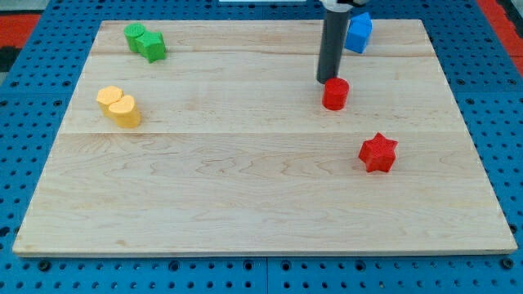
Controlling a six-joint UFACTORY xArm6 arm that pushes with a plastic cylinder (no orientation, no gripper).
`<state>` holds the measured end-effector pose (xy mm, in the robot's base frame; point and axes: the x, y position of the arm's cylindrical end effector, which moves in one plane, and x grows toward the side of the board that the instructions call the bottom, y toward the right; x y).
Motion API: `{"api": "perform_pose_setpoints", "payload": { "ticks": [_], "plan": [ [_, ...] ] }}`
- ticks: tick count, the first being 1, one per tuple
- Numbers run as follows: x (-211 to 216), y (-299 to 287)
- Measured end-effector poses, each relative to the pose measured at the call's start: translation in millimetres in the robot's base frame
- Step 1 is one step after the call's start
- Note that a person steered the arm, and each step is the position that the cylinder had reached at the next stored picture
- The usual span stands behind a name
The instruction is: Move red circle closer to red star
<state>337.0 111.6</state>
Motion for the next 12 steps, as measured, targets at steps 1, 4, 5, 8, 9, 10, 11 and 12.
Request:
{"api": "perform_pose_setpoints", "payload": {
  "ticks": [1,4,5,8,9,10,11,12],
  "plan": [
    [14.1,8.3],
    [26.9,7.4],
    [27.8,-12.8],
    [54.4,0.9],
    [58.2,5.7],
    [65.9,13.5],
    [72.9,21.1],
    [78.0,30.9]
  ]
}}
